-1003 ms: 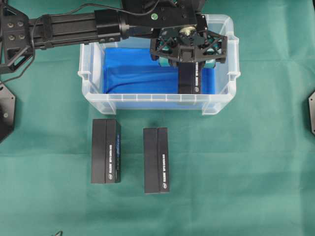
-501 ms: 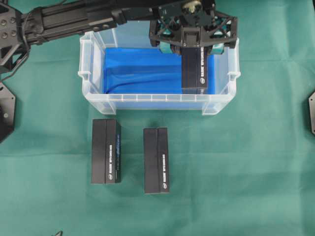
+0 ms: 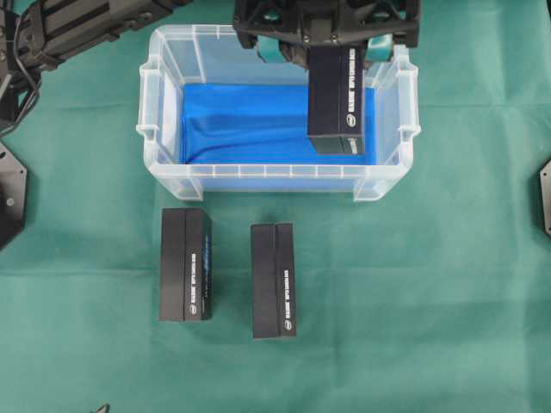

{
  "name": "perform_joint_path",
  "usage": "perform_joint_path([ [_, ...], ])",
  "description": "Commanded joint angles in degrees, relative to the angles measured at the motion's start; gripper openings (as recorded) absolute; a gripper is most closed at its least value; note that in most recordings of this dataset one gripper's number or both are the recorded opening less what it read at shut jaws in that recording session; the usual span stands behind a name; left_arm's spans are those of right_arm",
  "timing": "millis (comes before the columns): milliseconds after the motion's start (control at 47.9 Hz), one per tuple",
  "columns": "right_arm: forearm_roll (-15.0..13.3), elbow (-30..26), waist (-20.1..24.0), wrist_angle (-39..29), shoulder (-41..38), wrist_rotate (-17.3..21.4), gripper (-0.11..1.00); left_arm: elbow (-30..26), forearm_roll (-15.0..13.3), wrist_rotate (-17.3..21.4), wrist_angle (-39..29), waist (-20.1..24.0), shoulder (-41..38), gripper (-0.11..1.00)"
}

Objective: Take the box out of the case with the left arm.
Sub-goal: 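Lift the right box up out of the case with the left gripper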

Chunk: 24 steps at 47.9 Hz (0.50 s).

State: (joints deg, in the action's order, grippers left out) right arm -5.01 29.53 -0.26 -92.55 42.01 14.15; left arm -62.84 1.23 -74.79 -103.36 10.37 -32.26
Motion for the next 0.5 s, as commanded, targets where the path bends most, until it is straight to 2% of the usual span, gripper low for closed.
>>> perform_joint_path([
  [0, -0.1, -0.6, 0.0, 0.2, 0.1, 0.1, 0.00, -2.9, 0.1, -0.1, -1.0, -0.1, 1.2, 0.61],
  [481, -0.1, -0.6, 0.0, 0.2, 0.1, 0.2, 0.00, -2.7, 0.4, -0.1, -1.2, -0.3, 1.5, 0.60],
])
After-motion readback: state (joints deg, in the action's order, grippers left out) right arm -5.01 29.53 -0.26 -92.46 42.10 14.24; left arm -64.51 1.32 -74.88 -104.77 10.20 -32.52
